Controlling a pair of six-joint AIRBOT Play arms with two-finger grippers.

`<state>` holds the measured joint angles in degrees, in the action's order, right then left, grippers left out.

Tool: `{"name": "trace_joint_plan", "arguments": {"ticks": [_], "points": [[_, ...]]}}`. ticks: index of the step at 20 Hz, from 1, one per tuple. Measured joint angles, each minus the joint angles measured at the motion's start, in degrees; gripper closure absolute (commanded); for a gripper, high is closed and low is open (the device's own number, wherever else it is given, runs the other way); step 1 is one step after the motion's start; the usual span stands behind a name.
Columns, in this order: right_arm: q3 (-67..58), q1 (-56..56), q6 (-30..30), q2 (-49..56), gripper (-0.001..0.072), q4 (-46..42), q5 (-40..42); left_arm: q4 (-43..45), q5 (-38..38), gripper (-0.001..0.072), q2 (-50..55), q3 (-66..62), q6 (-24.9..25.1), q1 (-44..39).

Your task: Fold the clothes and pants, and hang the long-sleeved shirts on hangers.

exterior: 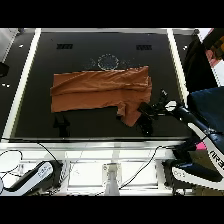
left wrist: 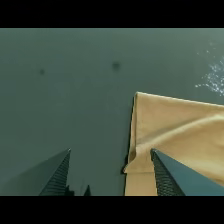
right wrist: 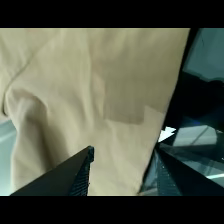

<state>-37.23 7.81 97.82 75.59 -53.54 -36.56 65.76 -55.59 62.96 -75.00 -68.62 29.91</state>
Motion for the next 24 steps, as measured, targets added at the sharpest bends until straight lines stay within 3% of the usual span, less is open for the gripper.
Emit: {"name": "trace_joint_plan", "arguments": {"ticks": [2,7,8,9,10,16,24], "points": [[0.0,0.04,0.76,0.52,0.0393,0.87,1.55,0.0,-0.04,0.0172,0.0,0.0,-0.02,0.0],[0.07,0.04,0.85,1.11,0.0409,1.73,4.48,0.0,-0.2,0.0172,0.0,0.0,-0.07,0.0],[0.07,0.04,0.7,1.14,0.0472,1.73,4.83,0.0,-0.26,0.0172,0.0,0.0,-0.07,0.0],[0.07,0.04,0.48,1.18,0.0636,1.31,5.09,0.0,-0.55,0.0172,0.0,0.0,-0.07,0.0],[0.11,0.02,0.35,1.18,0.0699,0.94,5.53,0.0,-0.94,0.0172,0.02,0.0,-0.09,0.0],[0.09,0.04,0.11,1.22,0.07,0.87,6.1,-0.11,-5.22,0.0172,2.4,2.25,-0.09,0.02],[0.09,0.04,0.07,1.22,0.07,0.85,6.67,-3.04,-4.81,0.0171,7.02,20.9,-1.99,1.03]]}}
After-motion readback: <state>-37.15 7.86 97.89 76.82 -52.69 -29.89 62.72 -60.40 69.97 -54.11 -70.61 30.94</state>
